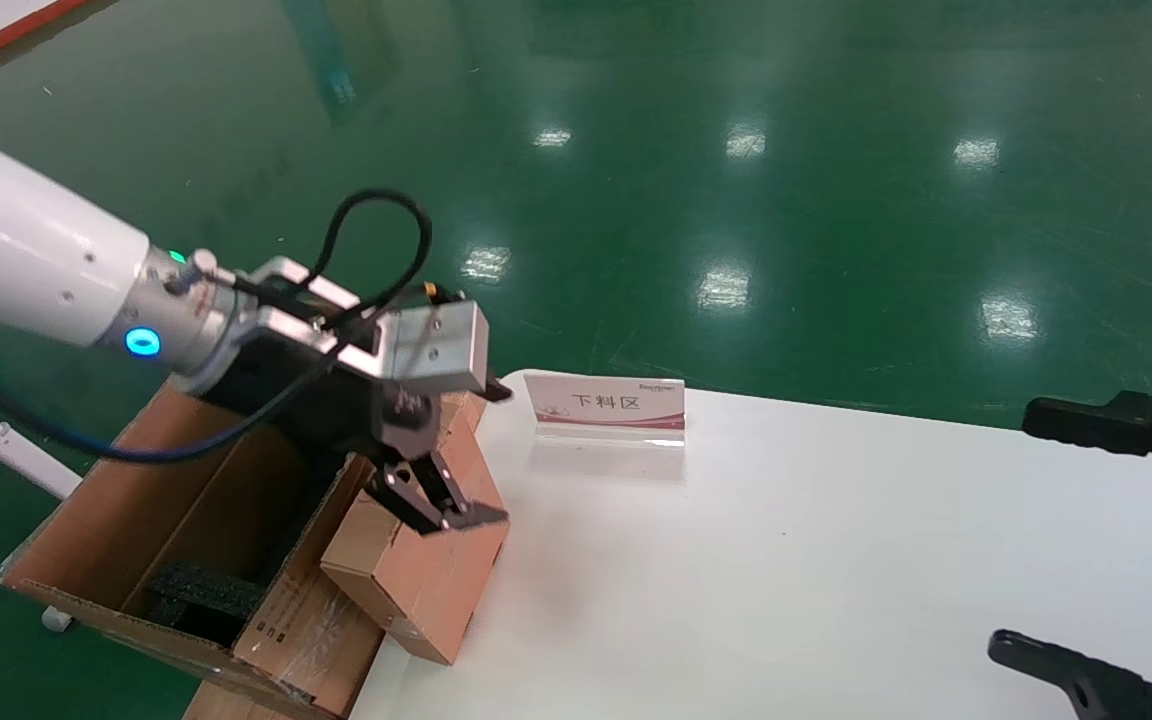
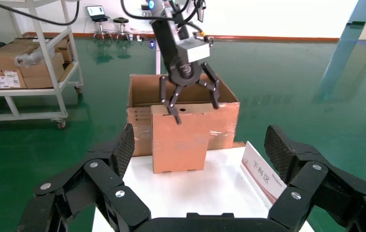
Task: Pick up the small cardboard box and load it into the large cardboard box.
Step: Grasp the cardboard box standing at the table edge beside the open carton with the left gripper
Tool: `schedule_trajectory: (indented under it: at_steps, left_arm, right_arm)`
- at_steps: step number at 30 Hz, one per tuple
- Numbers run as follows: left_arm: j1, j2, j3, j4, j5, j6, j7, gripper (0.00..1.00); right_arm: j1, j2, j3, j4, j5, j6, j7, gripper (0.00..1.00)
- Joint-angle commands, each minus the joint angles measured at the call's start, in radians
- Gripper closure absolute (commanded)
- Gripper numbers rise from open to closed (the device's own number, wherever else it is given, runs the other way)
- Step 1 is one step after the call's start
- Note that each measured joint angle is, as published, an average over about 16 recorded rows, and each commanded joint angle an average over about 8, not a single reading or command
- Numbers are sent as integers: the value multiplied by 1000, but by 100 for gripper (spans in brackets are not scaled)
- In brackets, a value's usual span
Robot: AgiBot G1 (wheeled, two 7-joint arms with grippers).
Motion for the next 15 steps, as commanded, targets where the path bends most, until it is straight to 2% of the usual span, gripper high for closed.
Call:
schedule_trajectory:
  at_steps: [1,11,15]
  left_arm:
    - [-49,2,45,0,31,-2,-32,0]
    - [-204,27,248,3,143,3,-307,0]
    - [-259,41,332,4,152,5,-396,0]
  right_arm:
    - [0,0,0,0,0,0,0,0]
    - [0,0,-1,0,1,0,0,0]
    - [0,0,-1,0,1,1,-1,0]
